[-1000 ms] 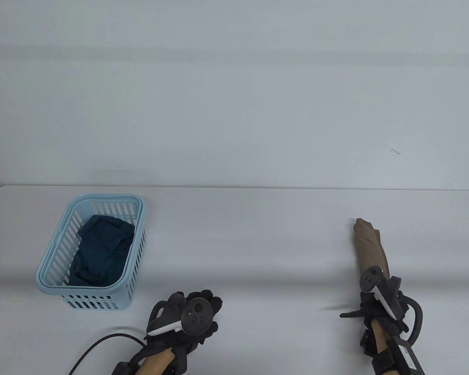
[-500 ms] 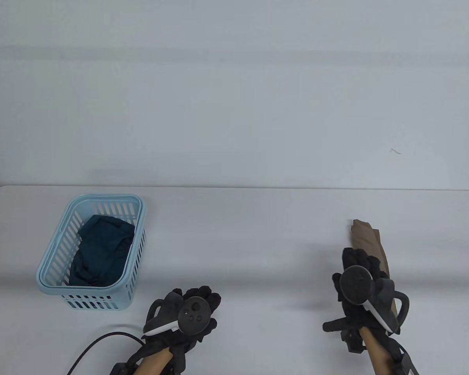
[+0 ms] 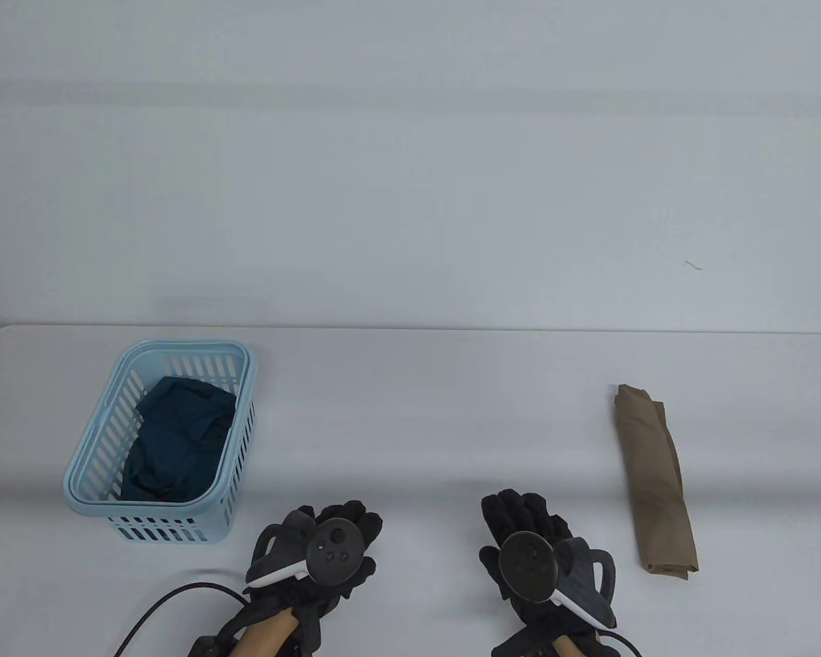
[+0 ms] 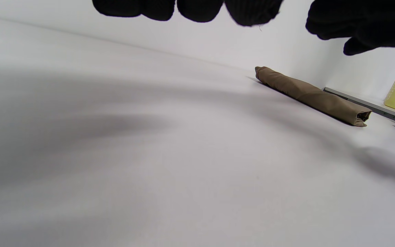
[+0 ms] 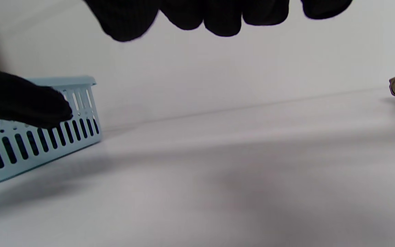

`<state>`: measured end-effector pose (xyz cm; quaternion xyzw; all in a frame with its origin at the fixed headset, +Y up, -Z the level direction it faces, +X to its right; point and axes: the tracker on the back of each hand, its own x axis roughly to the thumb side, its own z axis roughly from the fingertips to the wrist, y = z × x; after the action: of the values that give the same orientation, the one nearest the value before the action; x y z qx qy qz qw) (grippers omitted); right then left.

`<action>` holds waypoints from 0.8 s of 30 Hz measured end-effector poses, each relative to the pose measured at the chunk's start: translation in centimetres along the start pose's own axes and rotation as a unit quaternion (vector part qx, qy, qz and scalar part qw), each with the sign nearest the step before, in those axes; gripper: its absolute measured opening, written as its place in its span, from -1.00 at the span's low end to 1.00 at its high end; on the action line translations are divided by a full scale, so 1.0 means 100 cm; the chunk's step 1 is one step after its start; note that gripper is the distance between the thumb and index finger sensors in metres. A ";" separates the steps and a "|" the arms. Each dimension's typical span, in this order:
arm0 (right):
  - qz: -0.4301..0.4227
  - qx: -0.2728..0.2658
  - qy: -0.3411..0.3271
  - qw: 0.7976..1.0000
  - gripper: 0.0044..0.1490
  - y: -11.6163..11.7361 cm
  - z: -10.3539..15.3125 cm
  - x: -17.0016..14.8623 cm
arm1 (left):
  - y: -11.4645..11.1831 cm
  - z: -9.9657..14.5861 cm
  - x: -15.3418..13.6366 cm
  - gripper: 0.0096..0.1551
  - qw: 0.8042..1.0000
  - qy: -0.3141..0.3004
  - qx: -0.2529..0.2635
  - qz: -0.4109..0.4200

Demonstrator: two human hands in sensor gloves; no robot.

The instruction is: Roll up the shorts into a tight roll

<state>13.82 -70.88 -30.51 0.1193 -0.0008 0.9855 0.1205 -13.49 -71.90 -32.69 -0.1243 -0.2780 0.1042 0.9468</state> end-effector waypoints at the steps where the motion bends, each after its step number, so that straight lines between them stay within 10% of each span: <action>1: 0.002 0.001 -0.003 1.000 -0.14 0.001 0.000 -0.001 | 0.000 0.000 0.000 -0.25 1.000 0.001 -0.001 0.001; 24: -0.001 0.048 -0.020 0.999 -0.15 0.012 -0.001 -0.003 | -0.002 -0.005 0.001 -0.25 1.000 0.006 -0.022 0.011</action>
<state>13.82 -72.13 -30.66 0.1445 0.0445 0.9817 0.1155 -13.13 -72.18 -33.00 -0.1485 -0.2732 0.1078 0.9443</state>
